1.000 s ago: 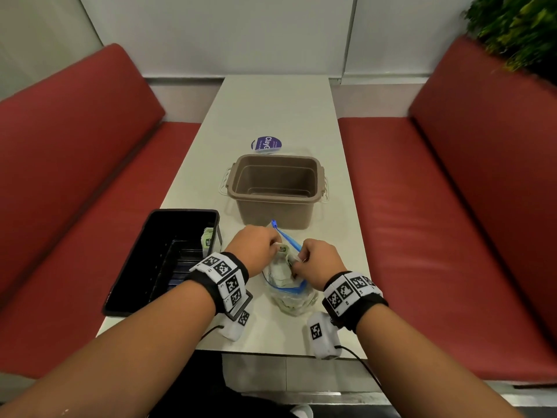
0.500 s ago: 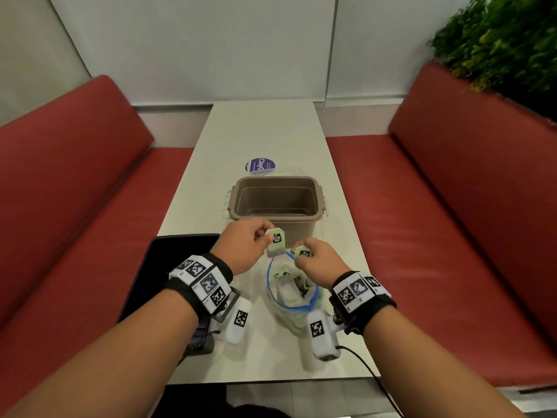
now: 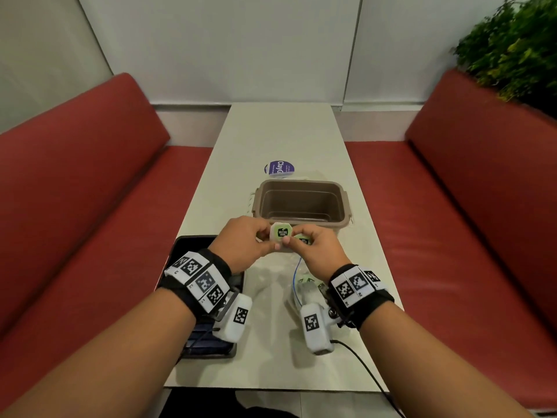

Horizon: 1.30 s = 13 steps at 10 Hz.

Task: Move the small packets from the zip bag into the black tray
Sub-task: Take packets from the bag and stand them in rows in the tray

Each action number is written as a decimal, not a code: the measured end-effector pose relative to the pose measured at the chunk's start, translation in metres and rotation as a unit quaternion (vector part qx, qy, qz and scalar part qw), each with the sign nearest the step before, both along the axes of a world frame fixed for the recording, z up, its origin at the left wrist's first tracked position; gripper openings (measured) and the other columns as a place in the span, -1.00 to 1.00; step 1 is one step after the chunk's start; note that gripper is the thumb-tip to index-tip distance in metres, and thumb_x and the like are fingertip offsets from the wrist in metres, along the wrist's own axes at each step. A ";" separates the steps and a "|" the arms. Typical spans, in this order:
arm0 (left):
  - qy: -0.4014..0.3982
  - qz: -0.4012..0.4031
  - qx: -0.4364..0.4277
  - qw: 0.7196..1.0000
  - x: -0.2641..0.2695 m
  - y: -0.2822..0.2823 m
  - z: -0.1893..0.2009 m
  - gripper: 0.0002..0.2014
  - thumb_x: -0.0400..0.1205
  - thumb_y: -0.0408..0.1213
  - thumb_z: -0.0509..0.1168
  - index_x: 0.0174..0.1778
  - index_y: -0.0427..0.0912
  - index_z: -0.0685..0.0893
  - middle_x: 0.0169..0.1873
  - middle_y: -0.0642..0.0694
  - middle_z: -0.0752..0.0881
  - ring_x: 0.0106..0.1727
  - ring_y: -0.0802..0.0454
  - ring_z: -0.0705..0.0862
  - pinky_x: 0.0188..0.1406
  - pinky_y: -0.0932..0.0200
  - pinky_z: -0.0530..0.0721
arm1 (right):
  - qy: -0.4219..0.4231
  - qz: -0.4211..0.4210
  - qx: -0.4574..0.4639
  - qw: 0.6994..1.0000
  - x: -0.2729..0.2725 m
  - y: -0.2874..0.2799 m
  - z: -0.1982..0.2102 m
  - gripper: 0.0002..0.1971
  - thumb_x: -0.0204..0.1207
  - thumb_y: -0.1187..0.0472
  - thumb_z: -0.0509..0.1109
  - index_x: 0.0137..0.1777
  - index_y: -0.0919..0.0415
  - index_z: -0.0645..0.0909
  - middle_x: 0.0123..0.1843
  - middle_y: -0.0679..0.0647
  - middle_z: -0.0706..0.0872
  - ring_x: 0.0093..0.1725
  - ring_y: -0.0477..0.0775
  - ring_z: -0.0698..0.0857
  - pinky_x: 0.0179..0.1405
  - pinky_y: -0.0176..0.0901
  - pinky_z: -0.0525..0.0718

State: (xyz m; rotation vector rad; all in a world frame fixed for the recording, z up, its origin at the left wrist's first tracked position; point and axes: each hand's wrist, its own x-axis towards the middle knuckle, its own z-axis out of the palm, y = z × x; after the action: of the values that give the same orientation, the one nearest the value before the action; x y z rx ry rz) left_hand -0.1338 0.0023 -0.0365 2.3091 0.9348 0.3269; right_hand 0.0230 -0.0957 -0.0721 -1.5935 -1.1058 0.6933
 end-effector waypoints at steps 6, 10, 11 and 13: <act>0.294 0.171 -0.133 0.931 -0.061 0.056 -0.064 -0.84 0.51 -0.21 0.52 -0.23 -0.25 0.82 -0.46 -0.01 0.78 -0.48 0.11 0.72 -0.33 0.27 0.71 | -0.096 0.089 -0.210 0.969 -0.056 0.052 -0.032 -0.62 0.44 -0.03 0.57 0.19 0.04 0.60 -0.02 -0.01 0.67 -0.05 0.00 0.67 -0.07 -0.17 0.61; 0.302 0.148 -0.149 0.930 -0.054 0.074 -0.120 -0.65 0.63 -0.03 0.26 0.17 -0.16 0.76 0.09 -0.09 0.80 0.10 -0.04 0.77 0.04 0.17 0.70 | -0.102 0.106 -0.249 0.957 -0.065 0.062 -0.039 -0.37 0.49 0.10 0.55 0.51 0.11 0.39 0.06 -0.01 0.59 0.02 0.00 0.62 0.00 -0.20 0.58; 0.297 0.156 -0.169 0.927 -0.050 0.073 -0.122 -0.80 0.53 -0.17 0.46 -0.06 -0.22 0.84 -0.19 -0.09 0.86 -0.28 0.04 0.77 -0.26 0.30 0.71 | -0.092 0.113 -0.251 0.957 -0.063 0.061 -0.036 -0.37 0.50 0.11 0.55 0.52 0.10 0.38 0.15 0.03 0.59 0.04 -0.01 0.59 0.02 -0.23 0.55; 0.281 0.177 -0.188 0.924 -0.046 0.072 -0.128 -0.80 0.49 -0.19 0.52 -0.10 -0.25 0.83 -0.36 -0.06 0.80 -0.37 0.05 0.75 -0.49 0.34 0.63 | -0.080 0.116 -0.255 0.957 -0.062 0.061 -0.038 -0.36 0.50 0.09 0.55 0.53 0.08 0.38 0.22 0.05 0.60 0.08 0.00 0.60 0.06 -0.19 0.57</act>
State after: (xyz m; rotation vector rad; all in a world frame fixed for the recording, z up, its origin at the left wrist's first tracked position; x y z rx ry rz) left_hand -0.1799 0.0739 -0.1645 1.8878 1.5489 -0.3749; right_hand -0.0394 -0.0349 -0.1102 -2.0000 -1.3177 1.0873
